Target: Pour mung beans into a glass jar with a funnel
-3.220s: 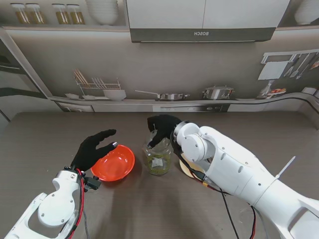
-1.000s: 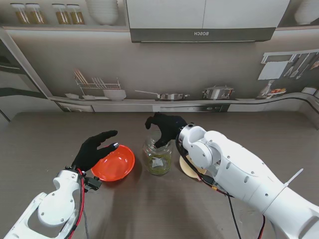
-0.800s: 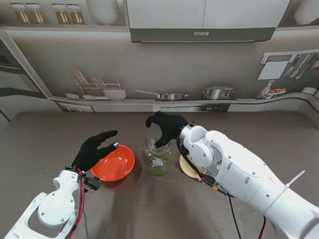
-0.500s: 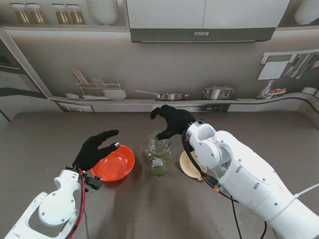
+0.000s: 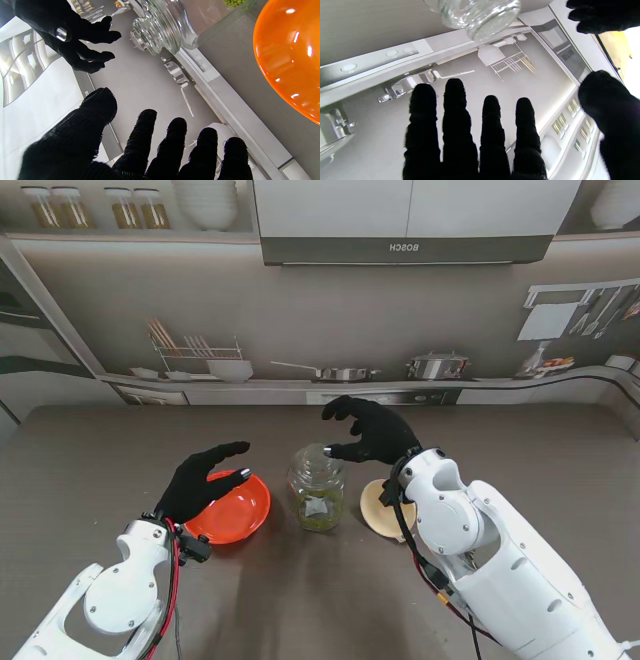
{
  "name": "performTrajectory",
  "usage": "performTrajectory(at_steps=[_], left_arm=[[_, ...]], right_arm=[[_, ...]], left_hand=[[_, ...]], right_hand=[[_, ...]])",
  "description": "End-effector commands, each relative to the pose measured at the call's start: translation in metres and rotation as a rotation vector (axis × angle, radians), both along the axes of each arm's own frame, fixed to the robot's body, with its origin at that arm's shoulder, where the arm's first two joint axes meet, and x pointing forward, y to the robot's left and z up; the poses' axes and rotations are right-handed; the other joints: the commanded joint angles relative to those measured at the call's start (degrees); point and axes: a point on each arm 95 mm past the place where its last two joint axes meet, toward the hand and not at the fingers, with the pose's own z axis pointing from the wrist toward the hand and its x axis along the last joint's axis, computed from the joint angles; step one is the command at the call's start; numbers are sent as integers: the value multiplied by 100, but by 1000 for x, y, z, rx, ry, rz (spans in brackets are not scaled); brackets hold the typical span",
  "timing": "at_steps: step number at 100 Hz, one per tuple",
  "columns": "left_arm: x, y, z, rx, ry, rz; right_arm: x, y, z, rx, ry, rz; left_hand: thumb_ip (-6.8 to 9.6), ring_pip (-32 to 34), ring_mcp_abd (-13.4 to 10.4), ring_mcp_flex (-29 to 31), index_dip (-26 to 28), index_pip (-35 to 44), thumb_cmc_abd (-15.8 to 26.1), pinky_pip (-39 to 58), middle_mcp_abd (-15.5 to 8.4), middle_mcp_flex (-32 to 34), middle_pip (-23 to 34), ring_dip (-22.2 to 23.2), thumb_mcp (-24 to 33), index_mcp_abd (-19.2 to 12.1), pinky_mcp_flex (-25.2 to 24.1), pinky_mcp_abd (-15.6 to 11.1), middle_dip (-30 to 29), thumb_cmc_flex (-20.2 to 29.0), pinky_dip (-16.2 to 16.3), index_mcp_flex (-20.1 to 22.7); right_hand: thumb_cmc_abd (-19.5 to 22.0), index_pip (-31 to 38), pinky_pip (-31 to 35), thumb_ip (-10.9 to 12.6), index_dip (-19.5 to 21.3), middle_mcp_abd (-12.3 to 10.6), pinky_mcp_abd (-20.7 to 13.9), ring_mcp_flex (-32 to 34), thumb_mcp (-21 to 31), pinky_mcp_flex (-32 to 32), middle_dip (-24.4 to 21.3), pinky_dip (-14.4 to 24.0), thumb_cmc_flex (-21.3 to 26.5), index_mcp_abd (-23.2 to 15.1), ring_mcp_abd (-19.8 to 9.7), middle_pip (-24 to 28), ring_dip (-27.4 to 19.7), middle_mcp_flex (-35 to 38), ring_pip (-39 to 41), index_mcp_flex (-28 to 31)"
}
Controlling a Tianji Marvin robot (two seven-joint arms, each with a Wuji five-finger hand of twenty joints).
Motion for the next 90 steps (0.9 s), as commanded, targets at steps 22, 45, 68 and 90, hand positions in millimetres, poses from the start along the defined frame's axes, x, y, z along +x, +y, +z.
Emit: performTrajectory(at_steps=[22,45,68,90], left_arm=[[-1,-8,0,21,-3,-45],[1,-8,-1,22,-21,-53],[1,-10,-1,19,-22,-62],[2,-13,-2,16,-24,-73]], right_arm=[[-26,-6,-13,56,6,11],[-38,-20,-28,81,20,-21],[-43,-36,-45,83,37,-47],[-49,-47,-49,81,33,-55]], left_hand=[[164,-160,-80,-238,-13,-58,86,-186,-215,-280,-122,18,-135,-159,-105,-92,-32,58,87,-124],[166,-163,-114,-270,-26,-91,41,-188,-283,-408,-146,18,-113,-216,-117,-134,-63,44,89,-240],[166,-153,-111,-260,-29,-89,36,-184,-303,-417,-129,20,-92,-223,-105,-127,-75,32,92,-263],[163,-149,-114,-259,-31,-87,26,-183,-297,-417,-124,21,-90,-211,-100,-127,-81,24,93,-268]], right_hand=[[191,-160,-189,237,-221,-154,206,-34,-200,-120,-82,-139,157,19,42,-217,-118,-24,-219,0],[163,-328,-308,256,-281,-93,226,-203,-216,-226,-109,-167,153,48,41,-338,-163,-351,-346,-160],[146,-389,-380,251,-289,-53,290,-241,-210,-253,-123,-161,131,153,44,-296,-194,-428,-381,-238],[106,-340,-399,243,-285,-83,292,-222,-177,-243,-130,-149,121,152,45,-244,-200,-347,-363,-168]])
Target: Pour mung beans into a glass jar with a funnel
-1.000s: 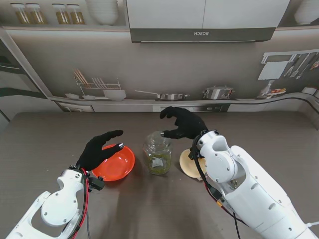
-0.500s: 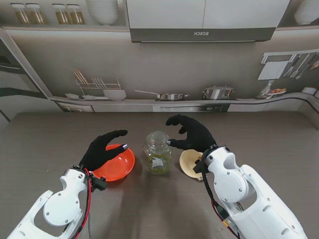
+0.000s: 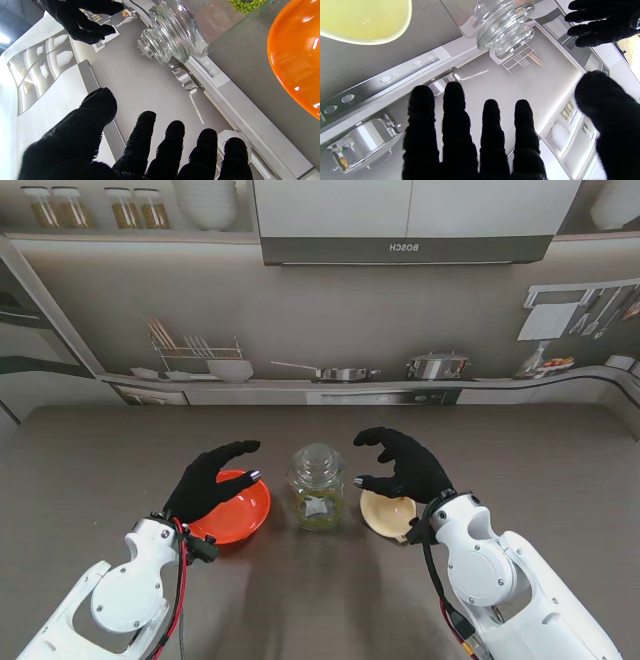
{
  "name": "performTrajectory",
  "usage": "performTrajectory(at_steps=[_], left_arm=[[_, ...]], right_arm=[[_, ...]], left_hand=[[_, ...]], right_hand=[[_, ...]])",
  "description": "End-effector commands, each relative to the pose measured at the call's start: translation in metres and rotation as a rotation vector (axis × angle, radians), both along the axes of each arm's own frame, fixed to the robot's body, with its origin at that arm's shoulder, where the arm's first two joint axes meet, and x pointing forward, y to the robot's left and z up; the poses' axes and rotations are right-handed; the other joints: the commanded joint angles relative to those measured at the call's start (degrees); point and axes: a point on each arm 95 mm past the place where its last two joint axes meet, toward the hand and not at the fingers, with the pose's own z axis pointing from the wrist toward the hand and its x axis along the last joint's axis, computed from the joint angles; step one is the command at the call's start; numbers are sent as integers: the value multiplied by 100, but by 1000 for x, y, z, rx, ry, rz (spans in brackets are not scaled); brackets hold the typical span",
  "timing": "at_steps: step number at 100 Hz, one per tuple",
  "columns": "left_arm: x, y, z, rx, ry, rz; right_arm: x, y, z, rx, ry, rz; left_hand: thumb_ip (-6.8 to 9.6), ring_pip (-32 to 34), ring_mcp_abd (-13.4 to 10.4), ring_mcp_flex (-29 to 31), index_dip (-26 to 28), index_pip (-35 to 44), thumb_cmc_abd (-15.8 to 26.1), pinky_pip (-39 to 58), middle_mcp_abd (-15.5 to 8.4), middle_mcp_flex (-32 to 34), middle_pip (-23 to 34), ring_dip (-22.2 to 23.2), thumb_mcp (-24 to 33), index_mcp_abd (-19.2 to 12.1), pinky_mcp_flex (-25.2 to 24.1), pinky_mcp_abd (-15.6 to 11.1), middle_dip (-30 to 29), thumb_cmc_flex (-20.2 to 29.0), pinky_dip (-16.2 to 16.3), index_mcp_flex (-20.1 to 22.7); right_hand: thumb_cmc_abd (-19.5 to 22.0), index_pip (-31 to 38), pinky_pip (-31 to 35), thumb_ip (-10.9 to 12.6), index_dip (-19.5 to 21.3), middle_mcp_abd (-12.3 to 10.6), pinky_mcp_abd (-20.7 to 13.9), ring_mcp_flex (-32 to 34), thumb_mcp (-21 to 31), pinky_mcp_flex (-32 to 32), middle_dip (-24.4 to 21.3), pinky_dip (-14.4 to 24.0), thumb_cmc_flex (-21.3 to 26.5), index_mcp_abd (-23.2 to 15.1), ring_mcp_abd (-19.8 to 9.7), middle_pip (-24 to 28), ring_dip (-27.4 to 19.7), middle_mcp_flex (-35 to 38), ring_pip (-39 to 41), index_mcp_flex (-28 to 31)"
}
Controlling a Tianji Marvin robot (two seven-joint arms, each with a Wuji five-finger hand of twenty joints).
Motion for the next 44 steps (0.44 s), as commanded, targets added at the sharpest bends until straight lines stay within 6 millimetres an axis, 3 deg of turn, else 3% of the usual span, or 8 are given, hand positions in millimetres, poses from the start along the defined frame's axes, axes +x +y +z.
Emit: performTrajectory(at_steps=[1,44], left_arm=[[0,-3,-1,-1,7,-19],[-1,-4,0,-3,7,-19]], right_arm=[[-5,-2,-7,-9,20,9],[-8,-6,-10,7,30,12]], left_hand=[[162,-89,-110,-199,-33,-72,29,-181,-155,-136,-60,20,-88,-199,-79,-127,-70,22,93,-81],[162,-83,-120,-194,-32,-62,24,-184,-154,-131,-54,20,-96,-208,-88,-112,-71,13,94,-63]], right_hand=[[-2,-45,-102,183,-153,-79,160,-49,-69,-37,-49,-33,-23,9,-21,51,-70,-51,-67,-67],[-34,4,-139,164,-187,-78,188,-50,-13,-60,-73,-27,-23,9,-8,51,-83,14,-66,8]])
